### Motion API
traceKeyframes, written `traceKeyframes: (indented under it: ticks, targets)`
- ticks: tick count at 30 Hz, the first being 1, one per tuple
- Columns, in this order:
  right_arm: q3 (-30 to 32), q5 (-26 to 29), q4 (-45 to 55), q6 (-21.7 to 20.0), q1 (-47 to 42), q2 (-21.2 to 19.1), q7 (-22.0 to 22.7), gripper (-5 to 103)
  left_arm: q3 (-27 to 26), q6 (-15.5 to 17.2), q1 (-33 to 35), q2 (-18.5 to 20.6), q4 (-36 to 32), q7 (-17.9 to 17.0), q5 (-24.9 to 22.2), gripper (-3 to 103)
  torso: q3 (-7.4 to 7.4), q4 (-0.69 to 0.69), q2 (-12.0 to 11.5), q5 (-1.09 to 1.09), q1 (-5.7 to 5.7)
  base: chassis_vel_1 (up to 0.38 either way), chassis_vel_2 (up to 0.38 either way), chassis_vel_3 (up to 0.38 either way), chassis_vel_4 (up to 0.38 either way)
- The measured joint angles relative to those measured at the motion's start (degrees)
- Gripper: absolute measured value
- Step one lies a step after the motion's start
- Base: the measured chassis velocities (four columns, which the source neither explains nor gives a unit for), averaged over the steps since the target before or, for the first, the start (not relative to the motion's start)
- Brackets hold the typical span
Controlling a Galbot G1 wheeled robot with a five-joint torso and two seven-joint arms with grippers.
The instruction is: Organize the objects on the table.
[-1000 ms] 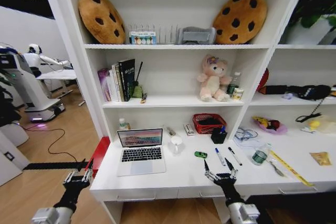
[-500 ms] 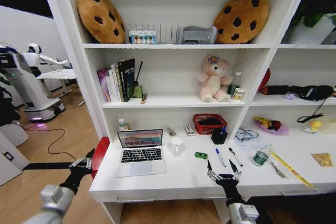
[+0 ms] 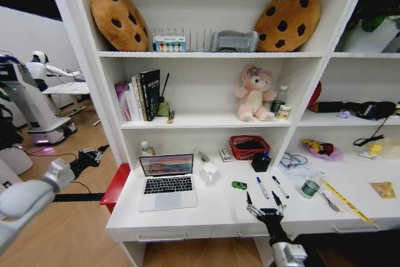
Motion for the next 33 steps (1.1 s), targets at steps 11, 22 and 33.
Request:
traceKeyframes:
  ticks: [11, 22, 33]
  targets:
    - [0.0, 0.2, -1.4, 0.8, 0.3, 0.5, -1.6, 100, 36.9, -0.1, -37.4, -3.5, 9.2, 5.4, 2.7, 0, 0.00, -0.03, 0.0, 0.00, 0.00, 0.000, 0.000, 0.000, 0.000]
    - [0.8, 0.3, -2.1, 1.5, 0.4, 1.5, -1.6, 100, 59.1, -7.1, -60.1, -12.2, 17.5, 12.6, 13.8, 0, 0.00, -0.01, 0.0, 0.00, 0.00, 0.000, 0.000, 0.000, 0.000]
    - [1.5, 0.7, -3.3, 2.5, 0.8, 2.6, -1.0, 100, 71.1, -14.2, -75.2, -18.9, 26.7, 29.9, 22.4, 0, 0.00, -0.01, 0.0, 0.00, -0.01, 0.000, 0.000, 0.000, 0.000]
